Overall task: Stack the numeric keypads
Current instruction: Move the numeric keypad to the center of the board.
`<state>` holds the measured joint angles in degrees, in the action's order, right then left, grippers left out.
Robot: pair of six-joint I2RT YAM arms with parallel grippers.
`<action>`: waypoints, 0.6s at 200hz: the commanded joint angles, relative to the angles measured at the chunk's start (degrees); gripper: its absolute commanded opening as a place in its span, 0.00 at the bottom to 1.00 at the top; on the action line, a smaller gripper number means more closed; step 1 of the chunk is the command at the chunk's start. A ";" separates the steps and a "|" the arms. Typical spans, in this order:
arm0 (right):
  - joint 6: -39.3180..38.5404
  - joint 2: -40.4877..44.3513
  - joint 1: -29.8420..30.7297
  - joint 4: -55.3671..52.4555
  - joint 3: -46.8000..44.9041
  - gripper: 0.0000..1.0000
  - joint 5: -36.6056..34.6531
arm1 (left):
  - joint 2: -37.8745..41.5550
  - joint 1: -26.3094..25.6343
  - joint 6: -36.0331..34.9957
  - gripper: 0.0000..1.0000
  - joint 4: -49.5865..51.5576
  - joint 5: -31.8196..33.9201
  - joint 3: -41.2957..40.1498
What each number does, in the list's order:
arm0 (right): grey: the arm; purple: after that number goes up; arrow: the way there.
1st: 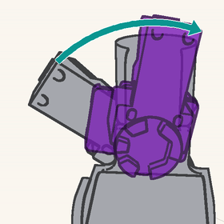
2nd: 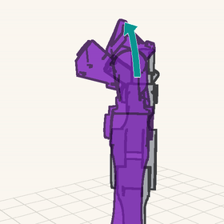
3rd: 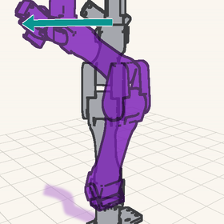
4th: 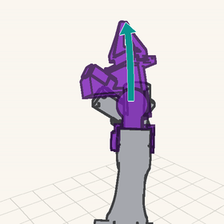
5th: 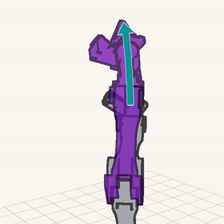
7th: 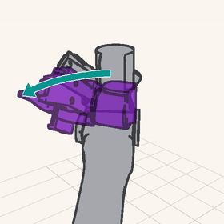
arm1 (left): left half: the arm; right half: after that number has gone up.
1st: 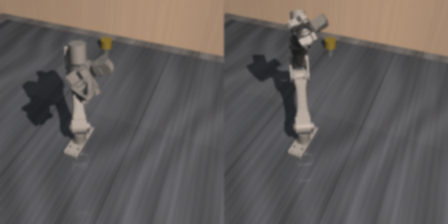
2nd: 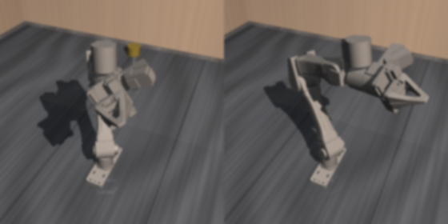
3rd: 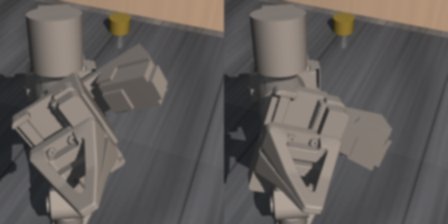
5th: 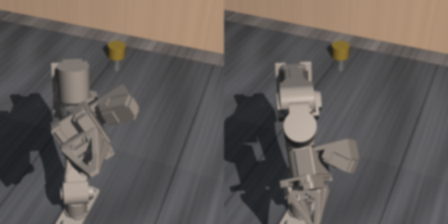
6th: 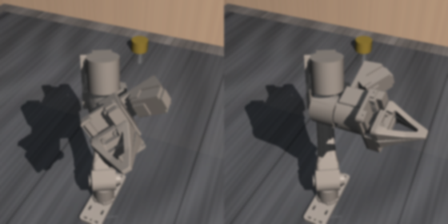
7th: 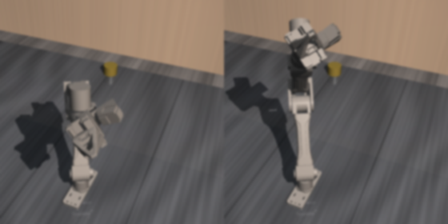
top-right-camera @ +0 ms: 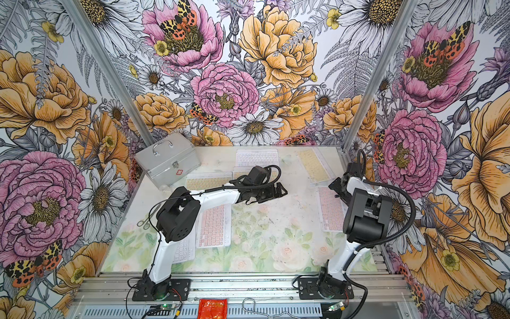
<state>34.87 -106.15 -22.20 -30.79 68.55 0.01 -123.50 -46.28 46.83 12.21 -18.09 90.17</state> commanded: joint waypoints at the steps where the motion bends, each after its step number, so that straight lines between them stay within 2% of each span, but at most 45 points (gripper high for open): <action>1: -2.44 -2.23 -1.28 1.75 3.62 1.00 3.43 | 0.70 0.38 -1.49 0.99 0.93 -1.30 0.89; 49: -3.08 -6.34 -0.72 3.63 4.68 1.00 9.00 | 1.81 1.26 -1.48 0.99 1.50 -1.04 -1.05; 120: -4.54 -1.92 11.76 3.62 -0.81 1.00 8.80 | 3.13 2.70 -1.39 0.99 1.87 -1.47 -2.47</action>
<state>30.52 -110.21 -14.85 -26.11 71.24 6.39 -123.44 -44.40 46.46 13.72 -18.52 89.34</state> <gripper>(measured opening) 0.997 0.987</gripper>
